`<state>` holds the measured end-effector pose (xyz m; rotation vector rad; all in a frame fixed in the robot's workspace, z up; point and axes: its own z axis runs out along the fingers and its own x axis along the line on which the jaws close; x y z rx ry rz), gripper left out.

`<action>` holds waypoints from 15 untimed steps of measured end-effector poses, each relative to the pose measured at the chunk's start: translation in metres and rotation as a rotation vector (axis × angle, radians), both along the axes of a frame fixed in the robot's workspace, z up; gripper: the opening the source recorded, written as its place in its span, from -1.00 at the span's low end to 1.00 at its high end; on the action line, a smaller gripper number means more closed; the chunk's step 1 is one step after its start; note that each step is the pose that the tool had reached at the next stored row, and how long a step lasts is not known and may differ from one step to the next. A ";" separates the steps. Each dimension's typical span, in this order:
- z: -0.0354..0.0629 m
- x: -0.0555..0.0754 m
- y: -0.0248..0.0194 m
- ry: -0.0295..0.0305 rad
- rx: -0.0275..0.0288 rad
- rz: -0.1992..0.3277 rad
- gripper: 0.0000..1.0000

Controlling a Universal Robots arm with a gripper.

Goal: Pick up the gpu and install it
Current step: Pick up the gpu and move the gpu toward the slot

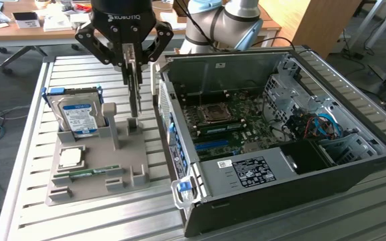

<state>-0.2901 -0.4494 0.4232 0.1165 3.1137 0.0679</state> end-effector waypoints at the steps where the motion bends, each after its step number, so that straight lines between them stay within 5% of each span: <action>1: 0.0000 0.001 0.0000 -0.0001 0.0000 0.000 -0.47; 15: 0.0000 0.025 0.0000 0.0000 0.0000 0.000 -0.47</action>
